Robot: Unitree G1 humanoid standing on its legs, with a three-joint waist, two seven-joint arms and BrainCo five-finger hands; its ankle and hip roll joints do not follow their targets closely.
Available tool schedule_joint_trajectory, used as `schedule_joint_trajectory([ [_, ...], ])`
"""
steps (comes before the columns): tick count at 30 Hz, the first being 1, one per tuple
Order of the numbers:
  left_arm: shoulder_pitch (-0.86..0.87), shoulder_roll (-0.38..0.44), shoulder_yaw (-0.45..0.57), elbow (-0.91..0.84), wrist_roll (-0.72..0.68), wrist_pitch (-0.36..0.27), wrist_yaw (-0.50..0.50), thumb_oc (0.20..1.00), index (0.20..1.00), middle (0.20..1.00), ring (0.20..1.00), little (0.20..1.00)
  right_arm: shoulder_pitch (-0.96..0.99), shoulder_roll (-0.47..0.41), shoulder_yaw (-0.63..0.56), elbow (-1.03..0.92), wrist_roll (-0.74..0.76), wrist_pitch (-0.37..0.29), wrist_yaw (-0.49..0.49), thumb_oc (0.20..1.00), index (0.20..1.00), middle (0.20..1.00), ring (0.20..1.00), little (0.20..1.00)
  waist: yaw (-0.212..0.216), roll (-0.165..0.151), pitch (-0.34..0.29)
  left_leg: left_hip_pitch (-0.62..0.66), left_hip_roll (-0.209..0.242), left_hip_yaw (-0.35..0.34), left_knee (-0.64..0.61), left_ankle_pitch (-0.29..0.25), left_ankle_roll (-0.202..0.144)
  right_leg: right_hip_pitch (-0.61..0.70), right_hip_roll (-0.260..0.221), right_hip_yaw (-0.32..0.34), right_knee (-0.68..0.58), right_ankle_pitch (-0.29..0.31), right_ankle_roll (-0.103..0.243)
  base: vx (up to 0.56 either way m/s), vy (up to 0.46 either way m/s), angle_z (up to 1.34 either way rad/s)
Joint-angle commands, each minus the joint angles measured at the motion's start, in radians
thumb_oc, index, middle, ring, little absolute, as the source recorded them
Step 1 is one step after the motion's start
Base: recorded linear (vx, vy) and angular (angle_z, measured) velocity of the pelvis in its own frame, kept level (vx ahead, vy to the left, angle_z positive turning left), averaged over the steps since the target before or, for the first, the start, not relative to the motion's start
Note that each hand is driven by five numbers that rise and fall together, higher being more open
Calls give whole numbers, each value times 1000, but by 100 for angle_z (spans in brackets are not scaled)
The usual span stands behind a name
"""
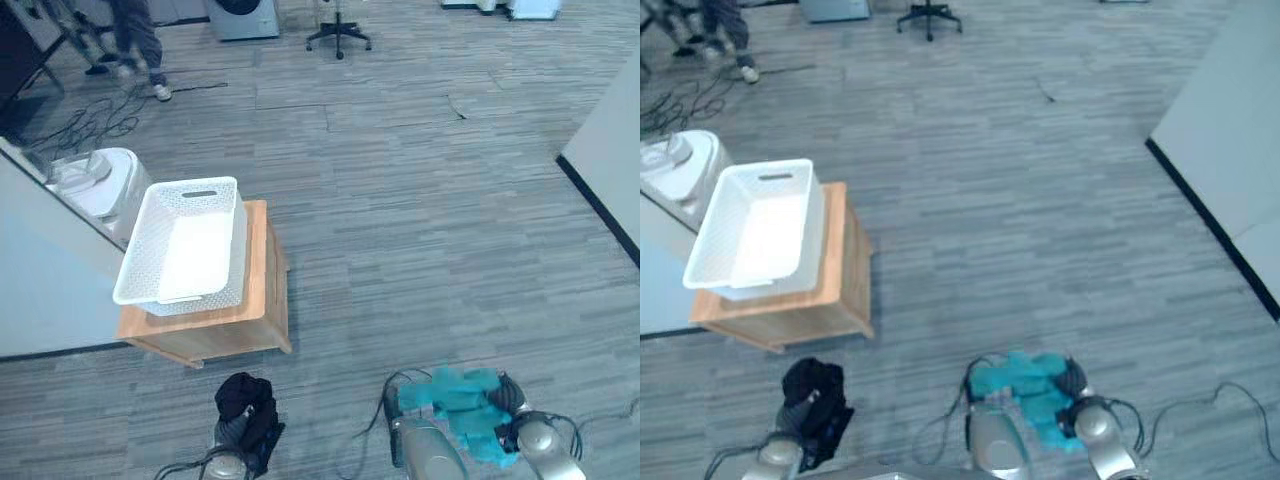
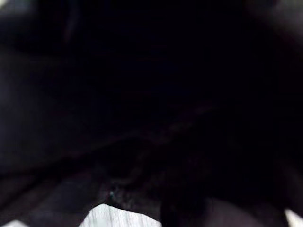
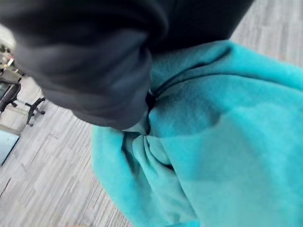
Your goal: Tidy up the quilt and then pick up the clothes from the bed and put them into the laundry hamper.
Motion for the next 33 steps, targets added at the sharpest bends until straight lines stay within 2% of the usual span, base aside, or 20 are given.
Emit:
schedule_joint_trajectory([
  [1,-72,50,0,-68,-22,-30,20,200,200,200,200,200,-15,-62,0,-88,14,-50,-7,200,200,200,200,200,17,-45,41,-61,1,169,174,37,42,132,-82,-12,-147,-14,71,328,-160,59],
  [3,-53,51,-7,-96,-9,-35,17,200,200,200,200,200,-25,-71,8,-87,9,-47,-1,200,200,200,200,200,59,-37,37,-153,-2,282,35,13,44,224,-78,-59,-177,-67,70,471,-120,81],
  [5,-44,48,-4,-99,-13,-33,16,200,200,200,200,200,-29,-70,11,-86,6,-46,5,200,200,200,200,200,72,-39,27,-164,-20,312,-41,20,50,247,-80,-74,-183,-81,73,342,-1,55],
  [7,-15,38,0,-98,-2,-25,12,200,200,200,200,200,-31,-68,6,-90,0,-49,4,200,200,200,200,200,91,-11,5,-176,-7,463,-276,50,53,312,-58,-132,-185,-147,81,483,43,45],
  [8,-13,37,0,-99,-2,-24,12,200,200,200,200,200,-30,-68,6,-89,0,-49,4,200,200,200,200,200,91,-14,5,-168,-14,465,-289,56,53,314,-62,-132,-185,-149,82,457,93,72],
  [10,-4,31,2,-87,7,-11,3,200,200,200,200,200,-22,-57,-7,-79,-6,-46,-8,200,200,200,200,200,90,-2,-8,-162,46,624,-392,119,43,381,-61,-226,-161,-199,99,395,87,70],
  [12,11,27,10,-64,6,-4,-4,200,200,200,200,200,-7,-41,-7,-83,-15,-47,-2,200,200,200,200,200,90,7,-31,-116,26,624,-460,119,68,399,-61,-265,-104,-212,115,411,127,51],
  [14,5,26,6,-28,5,1,-6,200,200,200,200,200,0,-15,-1,-75,-21,-49,-1,200,200,200,200,200,94,-10,-43,-81,-26,573,-487,99,102,368,-98,-275,61,-154,146,468,167,61],
  [15,-3,32,0,-15,13,3,-9,200,200,200,200,200,-1,2,3,-70,-27,-49,2,200,200,200,200,200,83,-20,-38,-40,-51,567,-513,79,124,323,-130,-265,181,-93,185,241,99,72],
  [16,-3,32,0,-15,13,3,-9,200,200,200,200,200,-1,2,3,-70,-27,-49,2,200,200,200,200,200,83,-21,-38,-40,-52,567,-514,79,124,322,-131,-265,182,-94,185,286,100,79],
  [18,-15,53,-6,-26,26,4,0,200,200,200,200,200,-3,15,8,-108,-30,-50,1,200,200,200,200,200,60,-16,-13,32,-64,529,-547,60,146,233,-151,-193,408,45,208,336,93,92],
  [20,-39,73,-23,-38,33,4,7,200,200,200,200,200,-13,24,14,-105,-26,-47,-5,200,200,200,200,200,32,17,8,95,-43,447,-580,39,144,75,-113,-107,579,3,185,397,-12,98],
  [22,-53,79,-31,-42,32,2,13,200,200,200,200,200,-17,21,15,-111,-20,-47,-7,200,200,200,200,200,22,20,13,105,-38,416,-578,38,136,34,-102,-87,549,-22,167,398,-147,143],
  [25,-83,91,-61,-39,40,-9,11,200,200,200,200,200,-12,9,12,-122,9,-54,-11,200,200,200,200,200,-28,-17,11,146,-64,287,-578,-6,92,29,-74,-10,110,-73,151,515,-248,165],
  [26,-84,91,-61,-39,40,-9,11,200,200,200,200,200,-12,9,12,-122,9,-54,-11,200,200,200,200,200,-30,-16,11,144,-63,285,-578,-2,91,33,-73,-12,101,-66,151,499,-239,173],
  [27,-101,91,-67,-10,63,-14,6,200,200,200,200,200,-10,0,9,-110,19,-55,-8,200,200,200,200,200,-68,-30,0,164,-71,190,-580,-33,78,33,-29,173,-74,-50,165,470,-261,144],
  [28,-101,89,-56,6,71,7,20,200,200,200,200,200,-21,-14,26,-91,-8,-41,-9,200,200,200,200,200,-67,-38,-3,165,-65,170,-583,-32,70,18,-20,216,-97,-30,173,484,-256,165],
  [30,-92,94,-69,11,83,-16,6,200,200,200,200,200,-11,-14,15,-96,7,-56,-7,200,200,200,200,200,-61,-42,-10,171,-63,138,-570,-52,65,28,-26,225,-90,-35,165,246,-201,162],
  [32,-88,99,-70,15,78,-13,0,200,200,200,200,200,-20,-23,26,-115,7,-57,-7,200,200,200,200,200,-58,-45,-16,153,-62,116,-490,-90,64,38,-35,194,-58,-45,140,266,-279,144],
  [33,-80,93,-64,1,67,-11,1,200,200,200,200,200,-26,-43,5,-136,4,-63,-20,200,200,200,200,200,-53,-33,-6,96,-66,100,-357,-95,36,60,-37,150,-49,-57,115,136,-212,112],
])
